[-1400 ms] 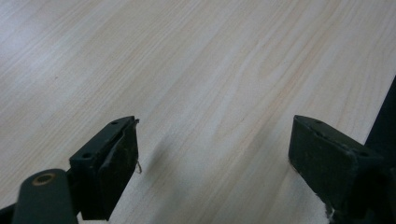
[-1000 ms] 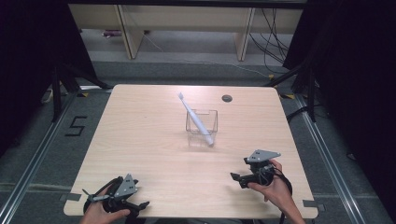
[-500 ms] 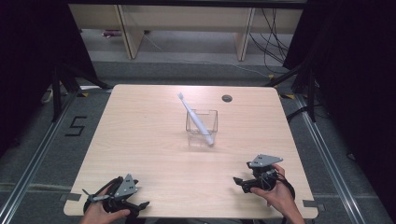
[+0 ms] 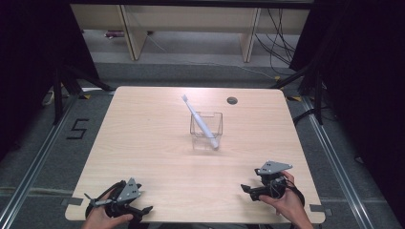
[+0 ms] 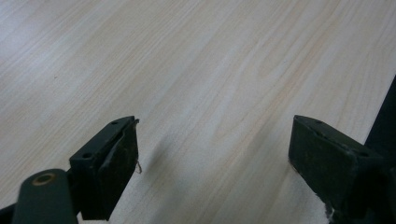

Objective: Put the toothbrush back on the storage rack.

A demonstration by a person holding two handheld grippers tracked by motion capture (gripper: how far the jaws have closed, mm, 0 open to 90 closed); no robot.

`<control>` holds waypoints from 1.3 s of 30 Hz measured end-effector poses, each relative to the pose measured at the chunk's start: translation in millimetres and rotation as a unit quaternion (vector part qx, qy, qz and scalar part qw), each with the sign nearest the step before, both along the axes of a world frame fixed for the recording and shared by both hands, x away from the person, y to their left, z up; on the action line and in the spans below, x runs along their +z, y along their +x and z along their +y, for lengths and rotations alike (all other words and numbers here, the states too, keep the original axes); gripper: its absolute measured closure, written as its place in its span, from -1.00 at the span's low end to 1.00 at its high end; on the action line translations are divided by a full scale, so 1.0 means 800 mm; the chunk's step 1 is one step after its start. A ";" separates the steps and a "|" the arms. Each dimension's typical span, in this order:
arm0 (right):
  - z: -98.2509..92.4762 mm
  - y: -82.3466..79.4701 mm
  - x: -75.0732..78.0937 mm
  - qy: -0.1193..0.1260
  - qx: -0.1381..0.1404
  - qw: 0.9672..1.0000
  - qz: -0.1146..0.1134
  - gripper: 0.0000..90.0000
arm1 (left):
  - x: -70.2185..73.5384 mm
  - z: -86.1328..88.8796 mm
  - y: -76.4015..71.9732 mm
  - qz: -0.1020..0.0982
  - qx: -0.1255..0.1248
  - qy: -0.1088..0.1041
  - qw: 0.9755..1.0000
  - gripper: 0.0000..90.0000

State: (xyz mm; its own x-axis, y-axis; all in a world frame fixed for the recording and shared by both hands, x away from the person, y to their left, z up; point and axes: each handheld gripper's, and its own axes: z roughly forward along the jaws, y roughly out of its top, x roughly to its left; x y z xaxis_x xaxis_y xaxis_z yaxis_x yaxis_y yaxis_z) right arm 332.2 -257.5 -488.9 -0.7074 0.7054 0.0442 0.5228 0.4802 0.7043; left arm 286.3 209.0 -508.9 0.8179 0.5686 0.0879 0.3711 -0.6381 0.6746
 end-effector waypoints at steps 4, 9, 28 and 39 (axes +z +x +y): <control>-0.006 -0.002 -0.001 -0.007 0.007 1.000 -0.004 -0.58 | 0.000 0.001 0.001 -0.003 -0.002 0.006 1.000 -0.66; -0.011 -0.004 -0.003 -0.004 0.007 1.000 0.000 -0.58 | 0.001 0.001 0.001 -0.003 -0.002 0.006 1.000 -0.66; -0.022 -0.014 -0.008 -0.012 -0.003 1.000 -0.002 -0.60 | 0.000 0.000 0.000 0.000 -0.001 0.003 1.000 -0.66; -0.023 -0.017 -0.009 -0.016 -0.004 1.000 0.007 -0.60 | 0.001 0.001 0.001 -0.004 -0.004 0.008 1.000 -0.66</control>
